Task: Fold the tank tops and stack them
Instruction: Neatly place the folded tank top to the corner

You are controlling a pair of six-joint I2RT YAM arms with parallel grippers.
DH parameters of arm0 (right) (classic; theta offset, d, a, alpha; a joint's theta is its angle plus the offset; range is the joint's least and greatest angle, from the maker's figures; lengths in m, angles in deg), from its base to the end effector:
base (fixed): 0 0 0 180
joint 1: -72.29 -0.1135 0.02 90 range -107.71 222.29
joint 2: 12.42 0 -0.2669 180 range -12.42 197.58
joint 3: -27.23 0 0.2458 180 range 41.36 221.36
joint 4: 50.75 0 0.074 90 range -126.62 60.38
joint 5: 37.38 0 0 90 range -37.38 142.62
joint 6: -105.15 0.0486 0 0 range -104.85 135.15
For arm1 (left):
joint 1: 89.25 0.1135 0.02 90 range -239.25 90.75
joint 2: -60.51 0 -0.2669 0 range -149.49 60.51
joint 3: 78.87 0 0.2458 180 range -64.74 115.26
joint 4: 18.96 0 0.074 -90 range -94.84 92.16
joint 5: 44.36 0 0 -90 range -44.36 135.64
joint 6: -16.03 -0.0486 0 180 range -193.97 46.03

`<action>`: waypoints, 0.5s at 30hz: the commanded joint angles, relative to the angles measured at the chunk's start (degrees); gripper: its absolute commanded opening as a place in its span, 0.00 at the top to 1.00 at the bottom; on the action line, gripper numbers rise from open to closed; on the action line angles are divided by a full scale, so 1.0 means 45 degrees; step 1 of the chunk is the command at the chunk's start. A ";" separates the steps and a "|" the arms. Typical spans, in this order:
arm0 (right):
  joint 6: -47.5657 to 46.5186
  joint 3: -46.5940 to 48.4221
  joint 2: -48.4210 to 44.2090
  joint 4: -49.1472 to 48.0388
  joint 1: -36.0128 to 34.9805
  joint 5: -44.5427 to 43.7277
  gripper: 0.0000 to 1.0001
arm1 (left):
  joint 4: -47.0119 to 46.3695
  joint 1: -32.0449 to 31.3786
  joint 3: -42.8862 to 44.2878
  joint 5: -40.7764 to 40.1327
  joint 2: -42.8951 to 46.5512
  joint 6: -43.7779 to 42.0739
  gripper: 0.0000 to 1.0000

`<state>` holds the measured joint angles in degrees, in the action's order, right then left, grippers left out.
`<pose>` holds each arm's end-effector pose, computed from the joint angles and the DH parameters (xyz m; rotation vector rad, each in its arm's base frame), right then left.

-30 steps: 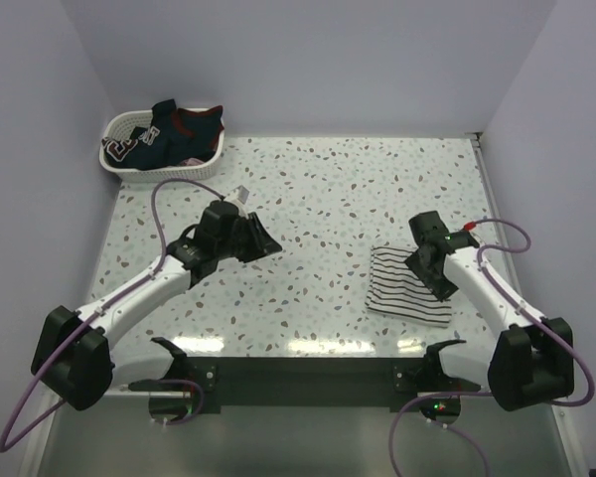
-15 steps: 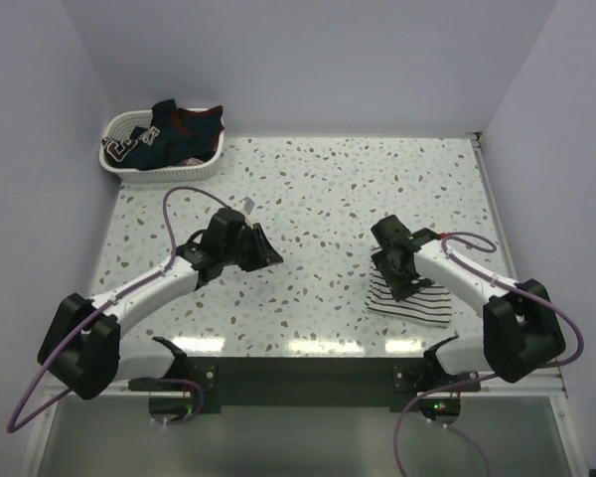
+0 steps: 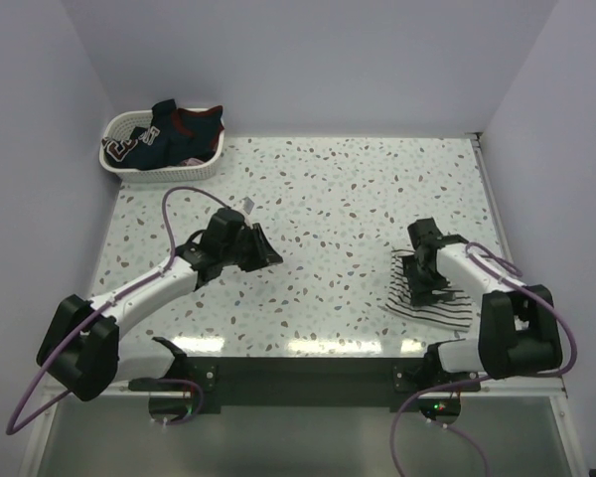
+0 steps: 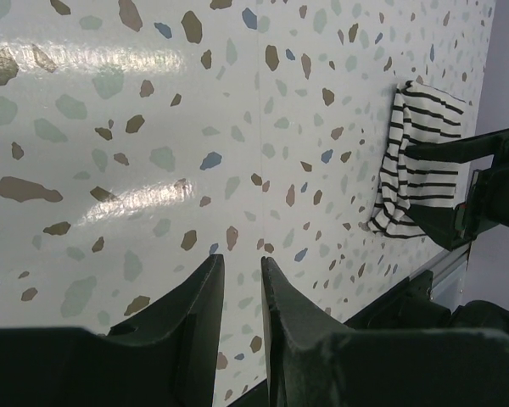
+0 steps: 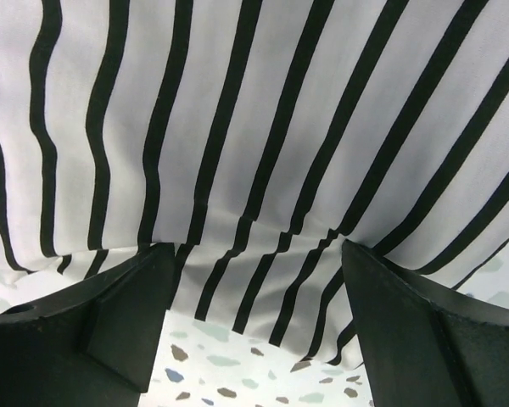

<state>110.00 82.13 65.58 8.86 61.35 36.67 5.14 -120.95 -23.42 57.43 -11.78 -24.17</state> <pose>0.2047 0.0260 0.1584 1.9188 2.0965 -0.0958 0.2210 -0.1482 0.2169 -0.2726 2.4491 -0.9258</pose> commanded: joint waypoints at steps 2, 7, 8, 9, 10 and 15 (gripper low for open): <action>-0.1875 -0.0545 0.0109 0.0325 0.1857 -0.1047 0.16 | -0.0030 -0.0064 0.0466 0.0211 0.0459 -0.0364 0.71; -0.5154 -0.0060 0.0789 -0.0105 0.3698 -0.1046 0.15 | 0.0087 -0.0064 0.0583 0.0250 0.0596 -0.0364 0.71; -0.6145 0.0117 0.1044 -0.0163 0.4087 -0.1047 0.15 | 0.0107 -0.0064 0.0603 0.0270 0.0596 -0.0364 0.71; -0.6600 0.0505 0.1298 -0.0144 0.4265 -0.1047 0.15 | 0.0088 -0.0064 0.0603 0.0290 0.0596 -0.0344 0.71; -0.7107 0.0664 0.1803 -0.0222 0.4441 -0.0950 0.14 | 0.0107 -0.0064 0.0622 0.0348 0.0596 -0.0325 0.71; -0.9747 0.1484 0.2862 -0.0709 0.5048 -0.0753 0.13 | 0.0107 -0.0064 0.0681 0.0387 0.0654 -0.0325 0.71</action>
<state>76.69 88.95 74.15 8.53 82.60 37.39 5.93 -120.93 -22.94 57.85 -10.58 -24.17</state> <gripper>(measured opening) 0.866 0.289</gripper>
